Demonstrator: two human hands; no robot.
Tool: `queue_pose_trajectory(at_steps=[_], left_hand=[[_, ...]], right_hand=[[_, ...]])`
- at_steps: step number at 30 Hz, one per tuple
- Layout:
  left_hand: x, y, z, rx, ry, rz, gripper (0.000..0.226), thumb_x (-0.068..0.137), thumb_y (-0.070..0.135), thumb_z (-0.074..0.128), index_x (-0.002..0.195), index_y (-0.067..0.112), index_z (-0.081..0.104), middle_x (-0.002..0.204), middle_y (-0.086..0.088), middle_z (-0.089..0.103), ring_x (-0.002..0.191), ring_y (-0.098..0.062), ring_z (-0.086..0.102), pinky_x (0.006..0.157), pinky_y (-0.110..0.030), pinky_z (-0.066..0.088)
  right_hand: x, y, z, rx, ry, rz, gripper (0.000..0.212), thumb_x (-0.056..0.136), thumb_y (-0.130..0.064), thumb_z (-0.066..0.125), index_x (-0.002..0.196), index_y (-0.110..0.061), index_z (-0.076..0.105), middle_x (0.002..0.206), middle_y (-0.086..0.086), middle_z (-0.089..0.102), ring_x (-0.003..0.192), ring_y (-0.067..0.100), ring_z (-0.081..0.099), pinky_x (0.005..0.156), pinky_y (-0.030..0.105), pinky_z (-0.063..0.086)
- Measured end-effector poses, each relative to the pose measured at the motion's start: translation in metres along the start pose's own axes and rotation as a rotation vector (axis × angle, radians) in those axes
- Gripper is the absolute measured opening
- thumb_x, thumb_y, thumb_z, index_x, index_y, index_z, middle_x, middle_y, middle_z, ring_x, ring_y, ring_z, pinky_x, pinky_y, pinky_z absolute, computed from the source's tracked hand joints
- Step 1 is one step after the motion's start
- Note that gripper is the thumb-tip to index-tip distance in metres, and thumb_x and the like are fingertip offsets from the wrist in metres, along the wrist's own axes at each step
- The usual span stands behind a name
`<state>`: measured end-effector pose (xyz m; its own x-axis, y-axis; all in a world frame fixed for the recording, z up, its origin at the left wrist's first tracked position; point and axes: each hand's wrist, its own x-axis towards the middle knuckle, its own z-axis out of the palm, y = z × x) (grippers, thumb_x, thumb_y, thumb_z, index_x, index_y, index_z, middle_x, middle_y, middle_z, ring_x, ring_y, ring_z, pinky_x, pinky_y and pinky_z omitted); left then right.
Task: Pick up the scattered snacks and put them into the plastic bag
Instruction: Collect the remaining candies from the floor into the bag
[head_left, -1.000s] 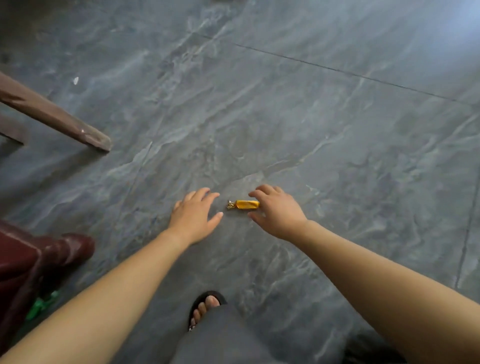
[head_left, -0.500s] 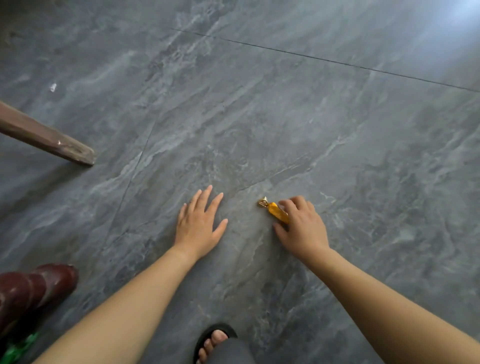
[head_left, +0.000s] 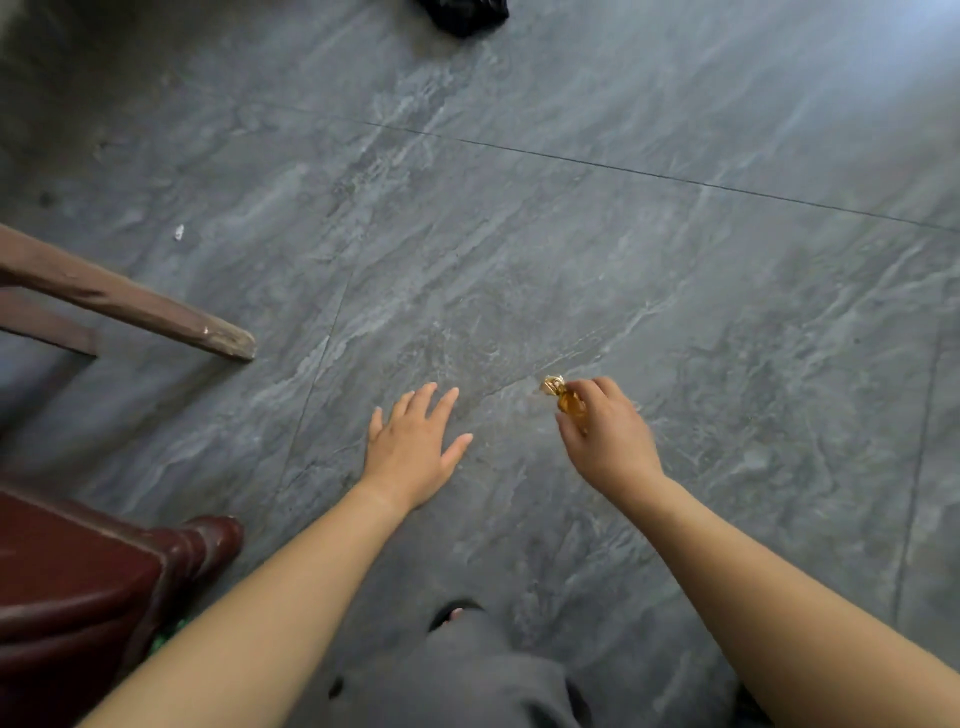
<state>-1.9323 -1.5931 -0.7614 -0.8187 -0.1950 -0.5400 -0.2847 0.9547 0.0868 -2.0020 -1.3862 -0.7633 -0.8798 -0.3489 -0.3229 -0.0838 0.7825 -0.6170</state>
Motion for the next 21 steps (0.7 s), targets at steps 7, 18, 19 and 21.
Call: queue_pose_trajectory(at_steps=[7,18,19,21], left_hand=[[-0.12,0.102,-0.2,0.033,0.018,0.16,0.06,0.091,0.054,0.035,0.144,0.029,0.023,0.153,0.002,0.026,0.141,-0.018,0.02,0.113,-0.052,0.016],[-0.276,0.35,-0.413,0.146,0.033,0.601,0.057,0.091,0.053,0.037,0.14,0.024,0.034,0.142,0.002,0.041,0.132,-0.018,0.036,0.107,-0.05,0.032],[-0.281,0.373,-0.414,0.175,0.028,0.633,0.057,0.091,0.053,0.037,0.14,0.024,0.034,0.142,0.002,0.041,0.131,-0.018,0.037,0.107,-0.049,0.032],[-0.285,0.412,-0.41,0.215,0.034,0.701,0.058,0.09,0.054,0.035,0.139,0.024,0.035,0.141,0.0,0.043,0.13,-0.02,0.039,0.106,-0.049,0.034]], right_hand=[[-0.115,-0.081,-0.198,0.191,0.15,0.137,0.04,0.089,-0.023,0.054,0.127,-0.013,0.045,0.116,0.005,0.055,0.102,0.024,0.054,0.081,0.031,0.04],[-0.33,-0.098,-0.484,0.287,0.499,0.413,0.038,0.087,-0.024,0.057,0.124,-0.025,0.05,0.111,-0.002,0.058,0.092,0.02,0.059,0.072,0.031,0.046],[-0.345,-0.086,-0.496,0.29,0.521,0.449,0.038,0.087,-0.024,0.057,0.124,-0.026,0.05,0.111,-0.002,0.058,0.092,0.021,0.059,0.071,0.032,0.046],[-0.365,-0.064,-0.513,0.29,0.536,0.491,0.037,0.088,-0.026,0.055,0.125,-0.026,0.049,0.114,-0.001,0.058,0.093,0.022,0.059,0.072,0.033,0.046]])
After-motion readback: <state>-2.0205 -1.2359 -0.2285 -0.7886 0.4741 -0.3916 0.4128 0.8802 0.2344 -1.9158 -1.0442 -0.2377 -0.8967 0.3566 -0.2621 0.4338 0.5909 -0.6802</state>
